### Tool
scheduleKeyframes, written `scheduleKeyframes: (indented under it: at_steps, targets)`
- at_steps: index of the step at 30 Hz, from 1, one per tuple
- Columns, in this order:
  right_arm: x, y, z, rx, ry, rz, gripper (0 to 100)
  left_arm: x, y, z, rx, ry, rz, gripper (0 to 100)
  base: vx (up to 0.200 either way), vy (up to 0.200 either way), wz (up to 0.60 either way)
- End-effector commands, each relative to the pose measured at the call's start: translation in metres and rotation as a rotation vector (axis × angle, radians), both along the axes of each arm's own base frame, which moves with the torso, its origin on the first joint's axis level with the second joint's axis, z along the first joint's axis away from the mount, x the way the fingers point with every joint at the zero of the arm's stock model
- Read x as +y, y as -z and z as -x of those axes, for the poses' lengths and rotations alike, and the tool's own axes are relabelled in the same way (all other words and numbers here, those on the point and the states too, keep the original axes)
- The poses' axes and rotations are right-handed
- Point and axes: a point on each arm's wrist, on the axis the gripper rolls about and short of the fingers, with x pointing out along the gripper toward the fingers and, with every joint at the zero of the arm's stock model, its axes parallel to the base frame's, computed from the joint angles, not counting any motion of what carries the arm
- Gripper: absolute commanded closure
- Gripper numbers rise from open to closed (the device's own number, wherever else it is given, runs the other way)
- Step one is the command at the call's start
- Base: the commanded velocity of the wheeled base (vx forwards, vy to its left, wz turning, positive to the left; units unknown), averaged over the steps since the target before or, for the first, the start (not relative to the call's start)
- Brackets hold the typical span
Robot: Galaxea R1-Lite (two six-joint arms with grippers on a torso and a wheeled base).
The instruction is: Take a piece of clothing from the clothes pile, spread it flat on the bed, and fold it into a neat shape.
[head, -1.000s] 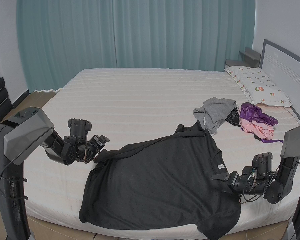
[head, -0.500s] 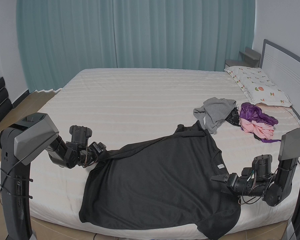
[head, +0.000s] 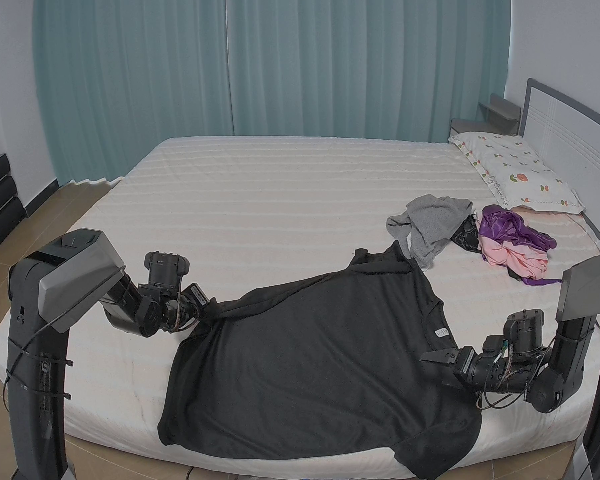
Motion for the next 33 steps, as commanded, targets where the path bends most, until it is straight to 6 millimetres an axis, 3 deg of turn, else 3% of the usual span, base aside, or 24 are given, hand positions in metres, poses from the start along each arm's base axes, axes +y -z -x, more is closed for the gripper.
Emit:
scheduleKeyframes:
  at_steps: [1, 9, 17, 18, 24, 33]
  targets:
    - [0.000, 0.000, 0.000, 0.000, 0.001, -0.001, 0, 0.009, -0.007, -0.011, -0.055, -0.061, 0.001, 100, 0.000, 0.000, 0.00]
    - [0.000, 0.000, 0.000, 0.000, 0.002, -0.002, 0, 0.039, -0.027, -0.036, -0.152, -0.138, 0.005, 100, 0.000, 0.000, 0.00]
    - [0.000, 0.000, 0.000, 0.001, 0.001, -0.003, 0, 0.056, -0.021, -0.028, -0.071, -0.161, 0.040, 100, 0.000, 0.000, 0.00]
    - [0.000, 0.000, 0.000, 0.002, 0.001, -0.002, 0, 0.056, -0.021, -0.028, -0.066, -0.161, 0.134, 0, 0.000, 0.000, 0.00]
    - [0.000, 0.000, 0.000, 0.002, -0.001, -0.002, 0, 0.043, -0.027, -0.013, -0.016, -0.031, 0.246, 0, 0.000, 0.000, 0.00]
    - [0.000, 0.000, 0.000, 0.001, 0.000, -0.003, 0, 0.005, -0.006, 0.013, 0.074, 0.175, 0.114, 0, 0.000, 0.000, 0.00]
